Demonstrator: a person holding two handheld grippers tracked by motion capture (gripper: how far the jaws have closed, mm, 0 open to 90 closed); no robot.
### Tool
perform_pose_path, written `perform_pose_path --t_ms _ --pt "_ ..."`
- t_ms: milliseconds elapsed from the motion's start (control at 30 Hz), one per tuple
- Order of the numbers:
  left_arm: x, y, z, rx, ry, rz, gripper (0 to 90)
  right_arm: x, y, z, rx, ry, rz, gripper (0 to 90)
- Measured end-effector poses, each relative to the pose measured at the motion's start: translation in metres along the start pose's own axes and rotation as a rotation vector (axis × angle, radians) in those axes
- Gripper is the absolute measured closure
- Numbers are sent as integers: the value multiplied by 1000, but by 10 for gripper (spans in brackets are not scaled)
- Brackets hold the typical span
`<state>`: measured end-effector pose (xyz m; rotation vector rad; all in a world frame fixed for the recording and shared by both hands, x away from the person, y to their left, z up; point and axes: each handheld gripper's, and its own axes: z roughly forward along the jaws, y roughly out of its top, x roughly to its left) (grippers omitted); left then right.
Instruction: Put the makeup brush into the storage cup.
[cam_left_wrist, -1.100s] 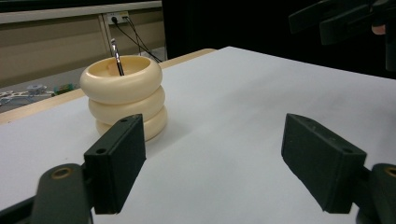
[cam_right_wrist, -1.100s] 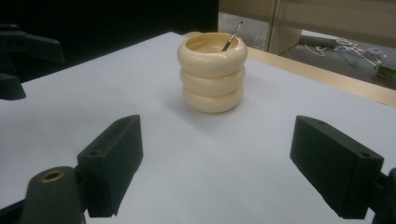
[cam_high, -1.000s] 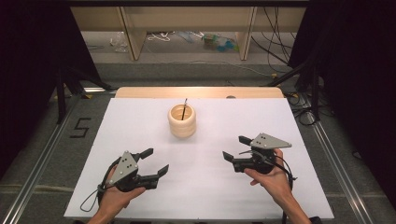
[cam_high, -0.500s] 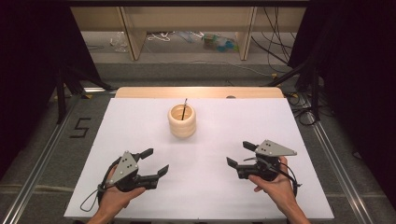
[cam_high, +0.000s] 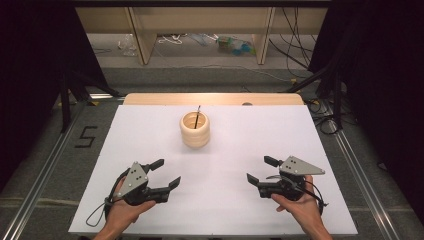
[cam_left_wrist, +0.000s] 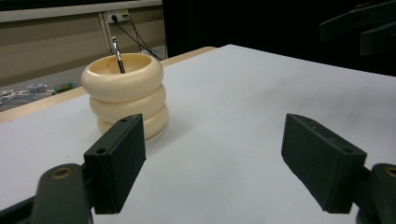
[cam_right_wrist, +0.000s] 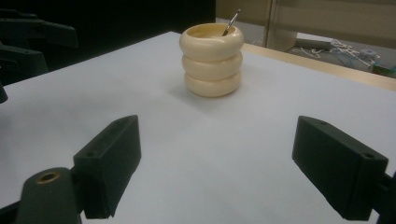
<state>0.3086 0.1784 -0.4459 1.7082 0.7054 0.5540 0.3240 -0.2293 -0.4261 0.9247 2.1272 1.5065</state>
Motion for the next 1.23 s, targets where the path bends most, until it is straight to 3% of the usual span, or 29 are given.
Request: perform_pose_path --t_ms 400,1233 --pt "0 0 0 2 1 -2 220 0 -6 -11 17 -16 6 164" --pt "0 0 0 3 1 0 219 1 -8 -8 16 0 2 165"
